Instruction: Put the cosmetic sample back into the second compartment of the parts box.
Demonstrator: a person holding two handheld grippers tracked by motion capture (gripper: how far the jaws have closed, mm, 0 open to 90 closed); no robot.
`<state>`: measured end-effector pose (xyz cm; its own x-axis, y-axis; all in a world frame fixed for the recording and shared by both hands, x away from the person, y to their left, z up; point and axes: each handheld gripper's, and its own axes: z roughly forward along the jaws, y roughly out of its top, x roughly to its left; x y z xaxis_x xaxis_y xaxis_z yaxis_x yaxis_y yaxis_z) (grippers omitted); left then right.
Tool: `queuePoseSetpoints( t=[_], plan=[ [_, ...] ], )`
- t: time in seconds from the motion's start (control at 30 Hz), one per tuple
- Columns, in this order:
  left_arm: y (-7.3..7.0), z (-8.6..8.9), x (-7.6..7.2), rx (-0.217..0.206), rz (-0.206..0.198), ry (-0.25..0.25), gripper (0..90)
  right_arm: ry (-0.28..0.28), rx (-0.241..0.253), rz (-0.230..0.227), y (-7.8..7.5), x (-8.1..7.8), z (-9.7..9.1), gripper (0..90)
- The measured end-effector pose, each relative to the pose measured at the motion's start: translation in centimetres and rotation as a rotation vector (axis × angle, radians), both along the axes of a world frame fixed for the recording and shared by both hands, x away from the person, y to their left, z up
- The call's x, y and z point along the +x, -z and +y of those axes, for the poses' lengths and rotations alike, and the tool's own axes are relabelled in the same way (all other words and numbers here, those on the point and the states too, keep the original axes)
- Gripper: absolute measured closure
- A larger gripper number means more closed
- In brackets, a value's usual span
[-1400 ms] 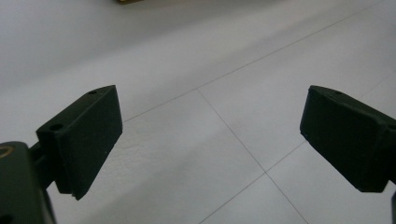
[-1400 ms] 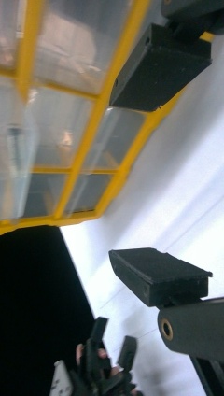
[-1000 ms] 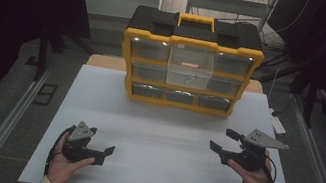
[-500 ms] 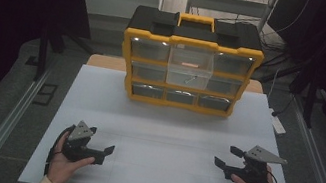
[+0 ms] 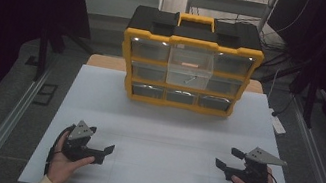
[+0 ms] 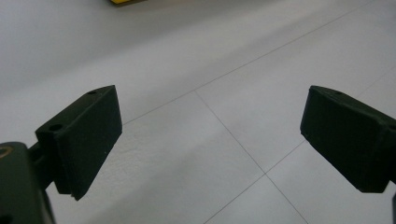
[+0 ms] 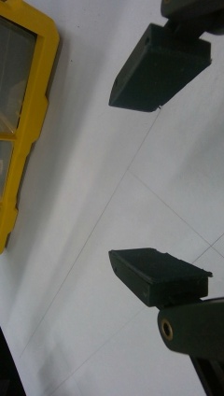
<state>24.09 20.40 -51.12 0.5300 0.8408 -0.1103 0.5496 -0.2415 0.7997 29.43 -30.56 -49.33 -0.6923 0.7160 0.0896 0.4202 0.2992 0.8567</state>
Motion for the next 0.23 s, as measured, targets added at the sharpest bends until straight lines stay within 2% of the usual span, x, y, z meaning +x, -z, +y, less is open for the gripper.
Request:
queuePoseSetpoints(
  t=[0.23],
  plan=[
    [-0.02, 0.02, 0.15, -0.004, 0.003, -0.005, 5.9, 0.002, 0.016, 0.005, 0.03, 0.09, -0.23, 22.1]
  ],
)
